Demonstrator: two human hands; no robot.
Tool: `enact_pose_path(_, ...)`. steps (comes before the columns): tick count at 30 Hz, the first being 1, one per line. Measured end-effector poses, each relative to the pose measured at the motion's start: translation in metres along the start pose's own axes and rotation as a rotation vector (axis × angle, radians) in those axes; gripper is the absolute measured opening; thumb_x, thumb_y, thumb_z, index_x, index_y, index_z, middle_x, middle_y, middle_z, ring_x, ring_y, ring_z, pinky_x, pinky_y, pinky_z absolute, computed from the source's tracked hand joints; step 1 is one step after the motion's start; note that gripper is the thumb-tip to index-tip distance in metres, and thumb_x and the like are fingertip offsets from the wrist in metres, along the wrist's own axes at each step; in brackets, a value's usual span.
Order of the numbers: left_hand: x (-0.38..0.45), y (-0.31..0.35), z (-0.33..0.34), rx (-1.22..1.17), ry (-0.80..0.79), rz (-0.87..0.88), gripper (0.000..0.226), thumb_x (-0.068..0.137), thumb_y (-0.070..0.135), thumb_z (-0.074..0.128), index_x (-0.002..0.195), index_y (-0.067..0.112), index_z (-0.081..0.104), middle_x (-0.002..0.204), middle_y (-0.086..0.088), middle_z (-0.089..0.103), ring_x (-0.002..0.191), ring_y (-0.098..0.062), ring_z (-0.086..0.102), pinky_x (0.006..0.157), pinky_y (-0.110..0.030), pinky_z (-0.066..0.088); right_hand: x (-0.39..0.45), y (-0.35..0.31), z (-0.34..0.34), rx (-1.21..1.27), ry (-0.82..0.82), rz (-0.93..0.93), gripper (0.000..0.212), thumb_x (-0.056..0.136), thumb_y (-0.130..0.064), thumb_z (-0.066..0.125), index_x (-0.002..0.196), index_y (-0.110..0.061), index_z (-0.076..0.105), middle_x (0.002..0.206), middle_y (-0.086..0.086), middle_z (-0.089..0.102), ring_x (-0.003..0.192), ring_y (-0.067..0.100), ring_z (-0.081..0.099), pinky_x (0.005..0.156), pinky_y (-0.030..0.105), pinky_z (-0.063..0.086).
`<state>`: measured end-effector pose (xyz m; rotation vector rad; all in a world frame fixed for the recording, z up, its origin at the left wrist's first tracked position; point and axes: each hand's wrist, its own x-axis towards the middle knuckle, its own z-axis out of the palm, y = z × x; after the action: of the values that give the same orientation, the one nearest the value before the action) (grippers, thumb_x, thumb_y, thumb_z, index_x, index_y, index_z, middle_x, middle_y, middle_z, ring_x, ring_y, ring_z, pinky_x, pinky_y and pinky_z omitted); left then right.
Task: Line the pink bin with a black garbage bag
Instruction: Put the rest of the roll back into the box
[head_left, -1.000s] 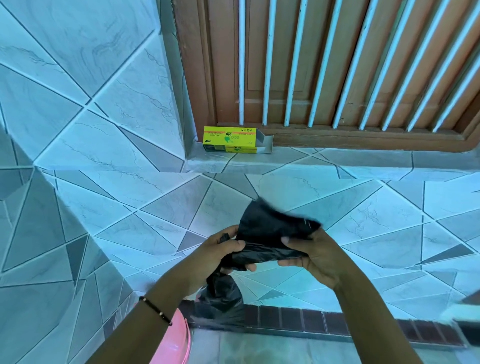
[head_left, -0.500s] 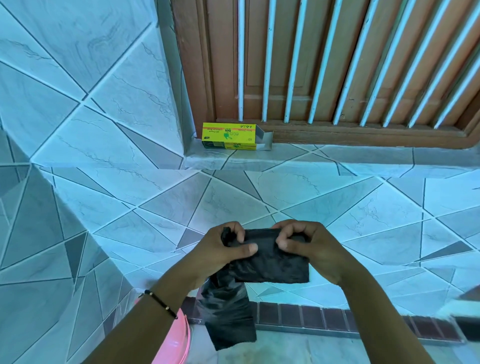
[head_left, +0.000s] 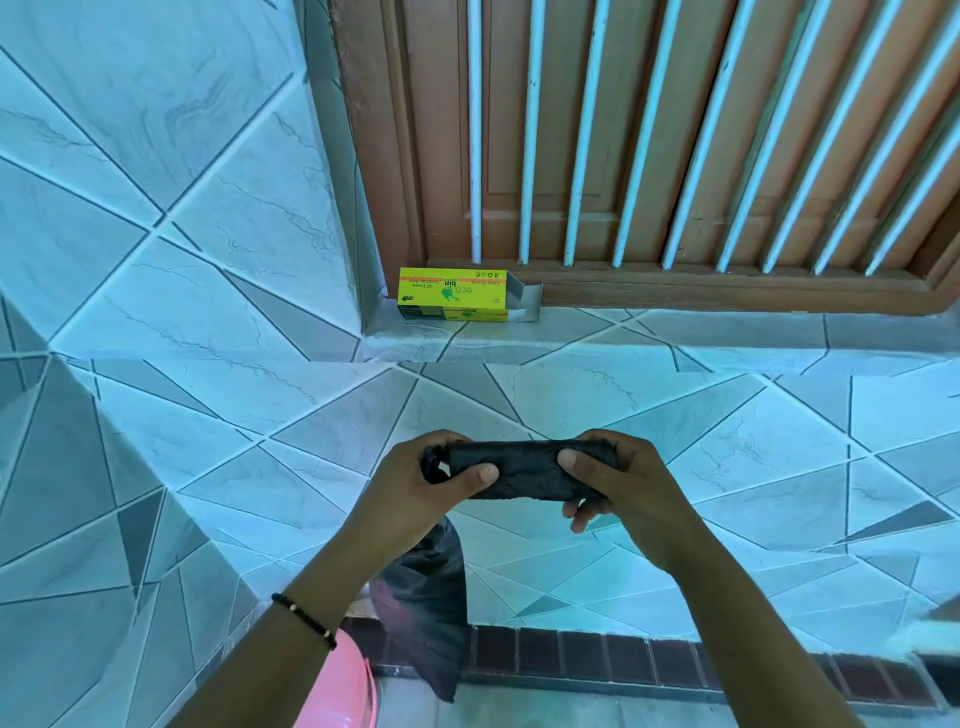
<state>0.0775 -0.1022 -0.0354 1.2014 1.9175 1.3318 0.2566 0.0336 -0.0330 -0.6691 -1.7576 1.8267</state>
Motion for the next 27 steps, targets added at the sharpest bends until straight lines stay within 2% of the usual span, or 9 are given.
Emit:
enact_pose_path(4, 0.02, 0.01, 0.005, -0.008, 0.056, -0.042, 0.033, 0.077, 0.048, 0.065, 0.093, 0.019, 0.068, 0.085, 0.0, 0.072, 0.08, -0.015, 0.066, 0.078, -0.026, 0.052, 0.013, -0.002, 0.0, 0.117, 0.036, -0.025, 0.028, 0.077, 0.004, 0.067, 0.101, -0.006, 0.059, 0.084, 0.011, 0.067, 0.059, 0.03, 0.063, 0.056, 0.033, 0.056)
enact_pose_path(7, 0.048, 0.02, -0.003, 0.112, 0.071, -0.022, 0.035, 0.081, 0.053, 0.058, 0.092, 0.022, 0.066, 0.082, 0.003, 0.069, 0.078, -0.014, 0.065, 0.078, -0.03, 0.05, 0.027, -0.009, -0.005, 0.143, 0.102, -0.056, 0.026, 0.075, 0.01, 0.067, 0.095, -0.006, 0.062, 0.079, 0.011, 0.066, 0.06, 0.028, 0.064, 0.06, 0.031, 0.058)
enact_pose_path(9, 0.072, 0.031, -0.014, 0.212, 0.204, 0.05, 0.036, 0.083, 0.052, 0.057, 0.096, 0.019, 0.063, 0.082, 0.002, 0.063, 0.075, -0.016, 0.059, 0.074, -0.029, 0.045, 0.035, -0.014, -0.009, 0.177, 0.189, -0.075, 0.026, 0.074, 0.011, 0.067, 0.092, -0.006, 0.063, 0.076, 0.009, 0.067, 0.058, 0.025, 0.064, 0.06, 0.028, 0.058)
enact_pose_path(12, 0.119, 0.046, -0.034, 0.549, 0.375, 0.236, 0.046, 0.082, 0.036, 0.067, 0.122, 0.017, 0.055, 0.117, -0.003, 0.058, 0.095, -0.023, 0.061, 0.08, -0.03, 0.046, 0.046, -0.018, -0.017, 0.252, 0.27, -0.088, 0.025, 0.075, 0.012, 0.065, 0.092, -0.006, 0.062, 0.072, 0.003, 0.069, 0.057, 0.022, 0.065, 0.06, 0.027, 0.058)
enact_pose_path(14, 0.15, 0.05, -0.041, 0.864, 0.298, 0.238, 0.064, 0.081, 0.029, 0.067, 0.138, 0.018, 0.039, 0.142, -0.004, 0.041, 0.107, -0.033, 0.06, 0.085, -0.041, 0.051, 0.05, -0.018, -0.021, 0.279, 0.295, -0.085, 0.024, 0.075, 0.013, 0.065, 0.091, -0.005, 0.062, 0.07, 0.001, 0.07, 0.057, 0.021, 0.065, 0.06, 0.027, 0.059)
enact_pose_path(18, 0.189, 0.046, -0.039, 1.237, 0.159, 0.152, 0.075, 0.083, 0.02, 0.062, 0.146, 0.02, 0.022, 0.147, -0.006, 0.033, 0.106, -0.04, 0.059, 0.077, -0.046, 0.051, 0.052, -0.021, -0.023, 0.313, 0.306, -0.083, 0.028, 0.067, 0.004, 0.072, 0.091, -0.006, 0.062, 0.07, 0.002, 0.071, 0.057, 0.022, 0.065, 0.06, 0.026, 0.058)
enact_pose_path(22, 0.189, 0.045, -0.041, 1.183, 0.162, 0.162, 0.057, 0.082, 0.023, 0.061, 0.135, 0.02, 0.041, 0.131, -0.007, 0.049, 0.104, -0.037, 0.06, 0.076, -0.044, 0.051, 0.045, -0.029, -0.023, 0.335, 0.343, -0.111, 0.041, 0.051, -0.013, 0.076, 0.089, -0.009, 0.062, 0.071, 0.003, 0.072, 0.057, 0.022, 0.065, 0.06, 0.025, 0.058)
enact_pose_path(25, 0.16, 0.045, -0.036, 0.965, 0.226, 0.2, 0.052, 0.077, 0.029, 0.066, 0.127, 0.023, 0.05, 0.121, -0.004, 0.059, 0.104, -0.033, 0.06, 0.078, -0.038, 0.05, 0.033, -0.039, -0.02, 0.269, 0.43, -0.224, 0.033, 0.058, -0.004, 0.077, 0.087, -0.013, 0.062, 0.073, 0.001, 0.072, 0.057, 0.021, 0.066, 0.06, 0.025, 0.057)
enact_pose_path(27, 0.129, 0.042, -0.026, 0.813, 0.204, 0.213, 0.052, 0.075, 0.03, 0.069, 0.124, 0.026, 0.053, 0.117, -0.002, 0.062, 0.104, -0.029, 0.06, 0.08, -0.035, 0.05, 0.021, -0.048, -0.014, 0.028, 0.594, -0.375, 0.035, 0.068, 0.007, 0.074, 0.086, -0.02, 0.061, 0.078, -0.006, 0.071, 0.066, 0.016, 0.067, 0.064, 0.024, 0.057)
